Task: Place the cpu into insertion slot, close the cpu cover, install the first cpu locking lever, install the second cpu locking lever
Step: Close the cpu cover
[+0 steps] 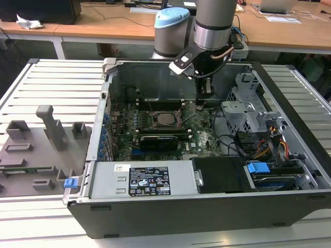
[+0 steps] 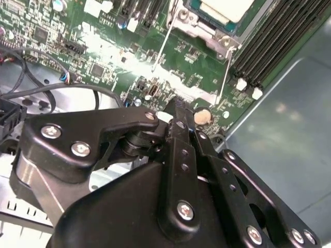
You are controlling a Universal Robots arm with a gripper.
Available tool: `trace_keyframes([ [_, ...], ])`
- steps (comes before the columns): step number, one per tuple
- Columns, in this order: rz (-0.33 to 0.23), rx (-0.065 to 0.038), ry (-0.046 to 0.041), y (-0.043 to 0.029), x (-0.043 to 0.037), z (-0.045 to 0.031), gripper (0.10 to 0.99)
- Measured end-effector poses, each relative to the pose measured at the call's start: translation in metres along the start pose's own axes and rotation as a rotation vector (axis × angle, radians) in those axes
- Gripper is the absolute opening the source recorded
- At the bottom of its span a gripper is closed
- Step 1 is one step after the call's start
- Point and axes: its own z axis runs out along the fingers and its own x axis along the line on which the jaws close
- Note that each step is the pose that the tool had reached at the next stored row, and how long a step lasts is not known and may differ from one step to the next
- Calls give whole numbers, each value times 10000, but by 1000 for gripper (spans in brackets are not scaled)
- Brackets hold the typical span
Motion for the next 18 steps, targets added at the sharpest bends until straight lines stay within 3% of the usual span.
trace_keyframes([
  [8,-58,2,3,25,-1,112,106],
  [13,-133,4,15,18,-1,125,106],
  [18,-134,4,17,-44,-3,121,106],
])
